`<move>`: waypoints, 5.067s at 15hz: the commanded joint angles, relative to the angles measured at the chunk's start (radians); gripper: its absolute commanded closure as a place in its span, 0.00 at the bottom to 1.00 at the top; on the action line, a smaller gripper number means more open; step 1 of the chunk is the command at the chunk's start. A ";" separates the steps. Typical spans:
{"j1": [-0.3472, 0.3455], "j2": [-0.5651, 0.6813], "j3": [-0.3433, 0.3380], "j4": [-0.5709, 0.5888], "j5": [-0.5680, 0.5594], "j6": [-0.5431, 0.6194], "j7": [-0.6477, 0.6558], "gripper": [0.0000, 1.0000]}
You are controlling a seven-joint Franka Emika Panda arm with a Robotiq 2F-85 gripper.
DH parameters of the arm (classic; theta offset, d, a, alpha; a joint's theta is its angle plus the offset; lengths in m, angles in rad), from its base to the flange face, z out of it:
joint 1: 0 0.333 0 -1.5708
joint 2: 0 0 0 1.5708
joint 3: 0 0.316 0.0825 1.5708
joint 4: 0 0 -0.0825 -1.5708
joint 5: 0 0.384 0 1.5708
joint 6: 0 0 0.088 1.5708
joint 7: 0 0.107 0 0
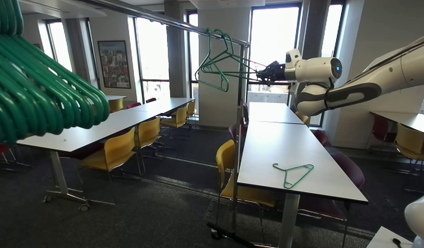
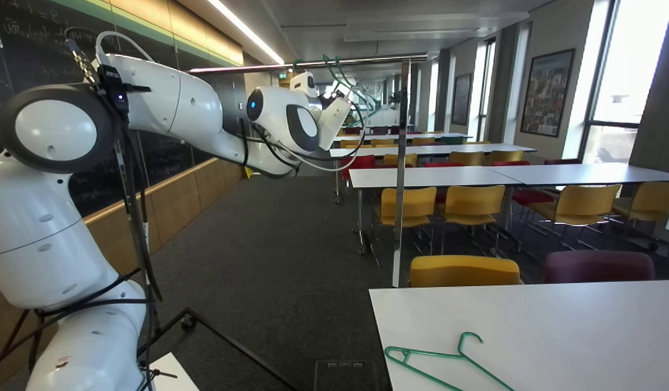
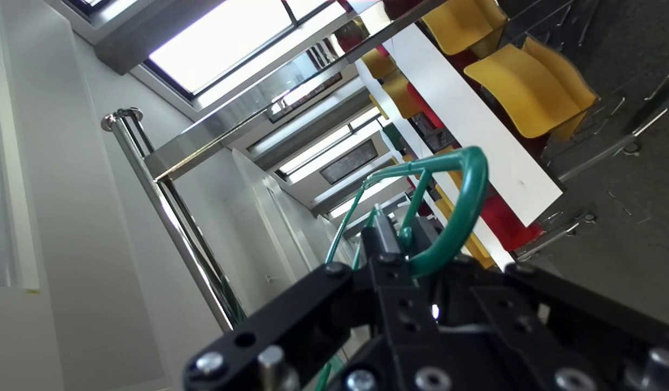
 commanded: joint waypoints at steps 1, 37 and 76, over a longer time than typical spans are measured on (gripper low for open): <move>-0.012 -0.012 -0.007 -0.031 0.010 0.000 -0.007 0.97; 0.385 -0.243 -0.337 -0.087 0.229 -0.242 0.189 0.98; -0.245 -0.056 -0.191 -0.245 -1.017 -0.816 0.626 0.98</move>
